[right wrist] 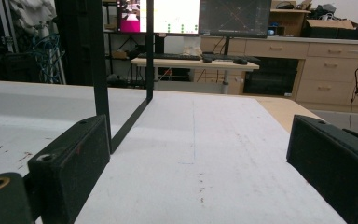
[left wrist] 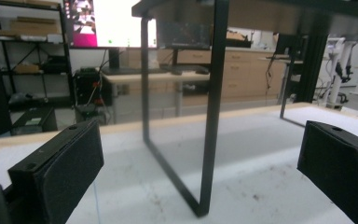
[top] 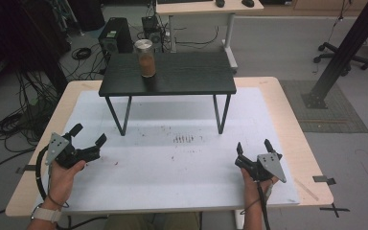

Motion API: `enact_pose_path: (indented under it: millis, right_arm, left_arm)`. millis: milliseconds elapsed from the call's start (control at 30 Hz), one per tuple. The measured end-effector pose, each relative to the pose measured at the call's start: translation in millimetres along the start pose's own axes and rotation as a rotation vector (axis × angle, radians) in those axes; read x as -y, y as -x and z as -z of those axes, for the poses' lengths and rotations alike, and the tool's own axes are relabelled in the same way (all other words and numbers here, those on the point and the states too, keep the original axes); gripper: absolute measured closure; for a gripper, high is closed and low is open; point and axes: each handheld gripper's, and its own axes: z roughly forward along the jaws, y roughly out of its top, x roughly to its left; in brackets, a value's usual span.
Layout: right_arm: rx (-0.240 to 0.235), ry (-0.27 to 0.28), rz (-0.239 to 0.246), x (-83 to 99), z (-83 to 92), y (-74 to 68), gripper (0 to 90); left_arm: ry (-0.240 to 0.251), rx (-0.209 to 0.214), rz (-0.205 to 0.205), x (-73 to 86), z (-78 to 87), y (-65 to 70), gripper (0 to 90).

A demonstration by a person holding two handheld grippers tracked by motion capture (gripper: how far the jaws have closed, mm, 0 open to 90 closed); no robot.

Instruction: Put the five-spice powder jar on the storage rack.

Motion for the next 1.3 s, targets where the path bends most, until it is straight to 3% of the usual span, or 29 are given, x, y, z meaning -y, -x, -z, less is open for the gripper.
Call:
enact_pose_path:
  millis: [300,633,867,1100,1300]
  right_arm:
    - [-0.002,0.002,0.001,0.0,0.1,0.2,6.2]
    - [-0.001,0.003,0.005,0.1,0.2,-0.1,6.1]
    - [-0.001,0.001,0.005,0.0,0.2,-0.2,6.1]
    - [0.000,0.001,0.008,0.0,0.1,-0.4,6.1]
    - [0.002,0.000,0.011,0.0,0.1,-0.7,6.1]
  left_arm:
    - [-0.070,-0.034,-0.002,27.9,1.9,-1.5,1.6]
    - [-0.092,-0.030,-0.019,42.7,5.9,-0.3,2.0]
    - [-0.060,-0.036,-0.005,44.9,8.4,-0.9,2.4]
    - [-0.021,-0.046,-0.038,46.9,11.0,2.3,1.3]
    - [-0.006,-0.055,-0.043,47.5,12.1,3.1,1.1]
